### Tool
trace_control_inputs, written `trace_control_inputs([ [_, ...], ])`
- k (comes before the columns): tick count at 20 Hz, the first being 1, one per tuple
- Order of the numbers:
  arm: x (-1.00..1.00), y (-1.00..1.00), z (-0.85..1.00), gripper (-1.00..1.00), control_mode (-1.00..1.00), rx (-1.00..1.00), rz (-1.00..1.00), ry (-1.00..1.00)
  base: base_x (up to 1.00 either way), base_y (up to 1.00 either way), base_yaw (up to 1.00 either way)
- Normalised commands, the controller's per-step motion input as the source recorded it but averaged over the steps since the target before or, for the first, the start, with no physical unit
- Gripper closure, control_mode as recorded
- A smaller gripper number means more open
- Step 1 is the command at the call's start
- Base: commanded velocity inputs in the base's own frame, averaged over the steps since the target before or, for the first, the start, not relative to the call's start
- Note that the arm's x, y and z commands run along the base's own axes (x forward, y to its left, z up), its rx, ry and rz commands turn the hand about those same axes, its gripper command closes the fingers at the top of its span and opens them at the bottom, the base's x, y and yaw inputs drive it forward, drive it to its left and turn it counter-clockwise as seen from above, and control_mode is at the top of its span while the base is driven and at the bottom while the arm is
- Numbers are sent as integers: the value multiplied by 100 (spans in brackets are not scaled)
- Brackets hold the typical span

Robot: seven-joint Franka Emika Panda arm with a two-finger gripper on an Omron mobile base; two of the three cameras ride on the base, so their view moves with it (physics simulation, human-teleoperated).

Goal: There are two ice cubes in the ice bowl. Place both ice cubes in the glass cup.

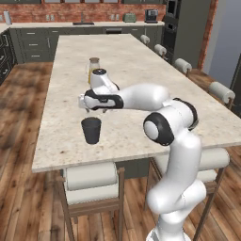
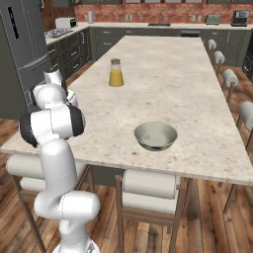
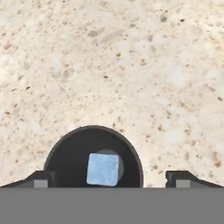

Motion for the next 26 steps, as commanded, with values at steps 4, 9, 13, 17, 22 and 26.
trace_control_inputs([
  [4, -39, -100, -3, -100, -100, -13, -1, -4, 0, 0, 0],
  [9, -20, -100, -2, -100, -100, -2, -3, 0, 0, 0, 0],
  [13, -2, -100, 1, -100, -100, 3, -2, 0, 0, 0, 0],
  [17, 0, -100, 0, -100, -100, 7, -4, 0, 0, 0, 0],
  [22, 0, -100, 0, -100, -100, 14, -4, 1, 0, 0, 0],
  [26, 0, -100, -3, -100, -100, 18, -2, 0, 0, 0, 0],
])
